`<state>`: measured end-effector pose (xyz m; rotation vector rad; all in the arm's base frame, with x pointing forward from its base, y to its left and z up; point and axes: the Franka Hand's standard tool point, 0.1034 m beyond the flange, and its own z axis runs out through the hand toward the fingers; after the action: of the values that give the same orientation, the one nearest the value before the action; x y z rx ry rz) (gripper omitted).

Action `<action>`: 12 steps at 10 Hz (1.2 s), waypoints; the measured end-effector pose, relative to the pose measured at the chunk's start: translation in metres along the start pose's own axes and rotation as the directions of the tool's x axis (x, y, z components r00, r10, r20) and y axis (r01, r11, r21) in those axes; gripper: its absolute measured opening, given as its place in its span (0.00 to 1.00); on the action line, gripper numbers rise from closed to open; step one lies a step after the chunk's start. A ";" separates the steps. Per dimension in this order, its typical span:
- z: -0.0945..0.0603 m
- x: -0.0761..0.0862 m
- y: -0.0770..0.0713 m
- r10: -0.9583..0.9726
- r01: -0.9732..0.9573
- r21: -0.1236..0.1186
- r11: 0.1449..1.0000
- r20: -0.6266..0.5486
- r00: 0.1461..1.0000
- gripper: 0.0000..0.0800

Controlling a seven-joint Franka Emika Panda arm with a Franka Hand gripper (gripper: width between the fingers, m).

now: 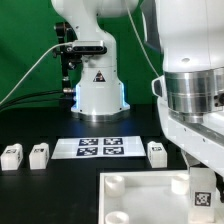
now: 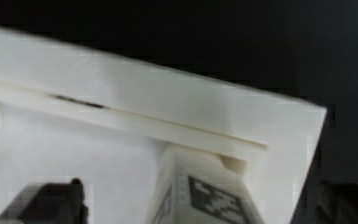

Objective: Assemble one leg

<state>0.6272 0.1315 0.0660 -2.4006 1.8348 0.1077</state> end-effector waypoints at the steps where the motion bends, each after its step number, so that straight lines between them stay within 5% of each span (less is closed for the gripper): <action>1: 0.000 0.000 0.000 -0.049 0.049 0.000 0.999 0.000 0.999 0.81; 4: -0.001 0.009 -0.003 -0.552 0.552 -0.019 0.834 -0.016 0.834 0.81; 7: 0.000 0.013 -0.003 -0.811 0.810 -0.039 0.585 -0.029 0.584 0.81; 10: 0.002 0.018 -0.002 -0.820 0.819 -0.036 0.573 -0.049 0.571 0.81; 12: 0.002 0.019 -0.002 -0.814 0.813 -0.035 0.581 -0.049 0.579 0.47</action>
Offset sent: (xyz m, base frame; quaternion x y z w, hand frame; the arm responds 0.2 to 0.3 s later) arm 0.0152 0.0017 0.0024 0.0068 0.0001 -0.4532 0.8914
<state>0.6338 0.1145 0.0618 -2.9980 0.5398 -0.0506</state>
